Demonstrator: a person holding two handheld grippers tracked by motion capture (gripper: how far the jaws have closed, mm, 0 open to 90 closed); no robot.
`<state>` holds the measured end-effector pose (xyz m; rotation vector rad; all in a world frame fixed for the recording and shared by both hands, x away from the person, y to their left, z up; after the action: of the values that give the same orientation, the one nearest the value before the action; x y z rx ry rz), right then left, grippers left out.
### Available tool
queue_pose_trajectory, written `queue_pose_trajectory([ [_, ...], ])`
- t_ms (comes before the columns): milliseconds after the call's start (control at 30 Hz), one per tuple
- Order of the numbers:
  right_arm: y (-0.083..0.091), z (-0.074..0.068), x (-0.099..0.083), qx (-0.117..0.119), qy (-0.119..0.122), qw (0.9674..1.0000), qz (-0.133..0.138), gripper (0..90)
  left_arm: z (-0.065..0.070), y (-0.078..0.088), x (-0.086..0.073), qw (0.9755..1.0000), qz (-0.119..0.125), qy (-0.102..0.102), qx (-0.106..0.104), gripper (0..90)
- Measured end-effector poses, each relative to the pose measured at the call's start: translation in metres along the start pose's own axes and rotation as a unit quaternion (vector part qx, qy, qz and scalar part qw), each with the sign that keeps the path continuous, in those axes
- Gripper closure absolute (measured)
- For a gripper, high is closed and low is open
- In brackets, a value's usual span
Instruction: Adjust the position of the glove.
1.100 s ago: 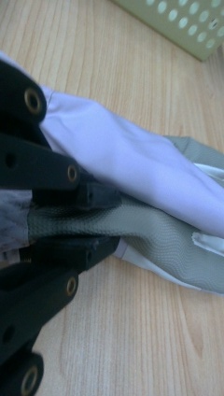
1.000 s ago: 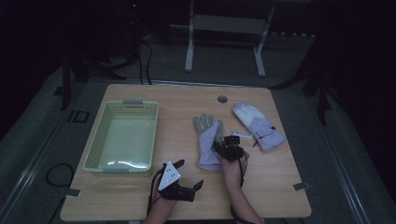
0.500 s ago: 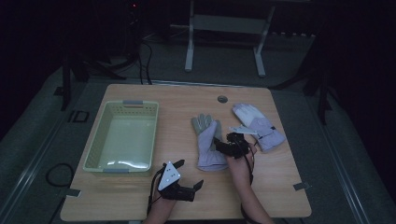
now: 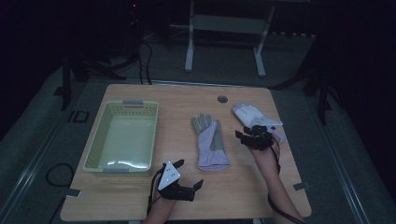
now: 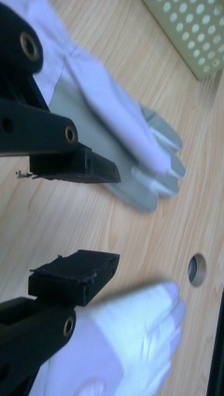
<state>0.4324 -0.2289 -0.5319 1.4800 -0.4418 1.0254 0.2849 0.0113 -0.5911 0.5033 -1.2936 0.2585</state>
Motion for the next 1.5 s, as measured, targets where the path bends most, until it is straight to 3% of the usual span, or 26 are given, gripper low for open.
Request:
queue_pose_trajectory([
  [200, 0.001, 0.041, -0.008, -0.029, 0.026, 0.9992, -0.011, 57.1, 0.0, 0.0, 0.0, 1.0, -0.001, -0.002, 0.001, 0.0],
  [400, 0.003, 0.082, -0.014, -0.054, 0.026, 0.9978, -0.027, 56.1, 0.0, 0.0, 0.0, 1.0, 0.0, -0.003, 0.001, 0.0],
  [567, -0.001, 0.103, -0.01, -0.06, 0.031, 0.9972, -0.031, 56.2, -0.001, 0.001, 0.0, 1.0, 0.001, 0.0, 0.003, 0.0],
  [1033, -0.042, 0.105, -0.006, -0.046, 0.031, 0.9968, -0.057, 52.3, 0.0, 0.002, -0.001, 0.9999, -0.003, -0.006, 0.014, 0.0],
  [1267, -0.061, 0.107, 0.0, -0.046, 0.07, 0.993, -0.083, 52.8, 0.0, 0.003, -0.001, 0.9999, 0.001, -0.002, 0.013, 0.0],
  [1367, -0.068, 0.109, 0.0, -0.033, 0.067, 0.9929, -0.092, 52.0, 0.0, 0.002, -0.001, 0.9999, 0.001, -0.003, 0.013, 0.0],
  [1500, -0.08, 0.111, -0.012, -0.028, 0.066, 0.9901, -0.121, 50.7, 0.0, 0.002, -0.001, 0.9999, -0.001, -0.002, 0.013, 0.0],
])
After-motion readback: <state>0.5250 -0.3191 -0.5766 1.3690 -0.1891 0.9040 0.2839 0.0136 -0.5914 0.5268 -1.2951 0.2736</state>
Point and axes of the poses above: each handheld gripper's, and its own axes: y roughly backward along the jaws, x roughly out of its top, z roughly to its right, the point moved 7 cm from there along -y, roughly forward along the jaws, and after that the axes turned 13 degrees about -x, right-handed, at the moved point
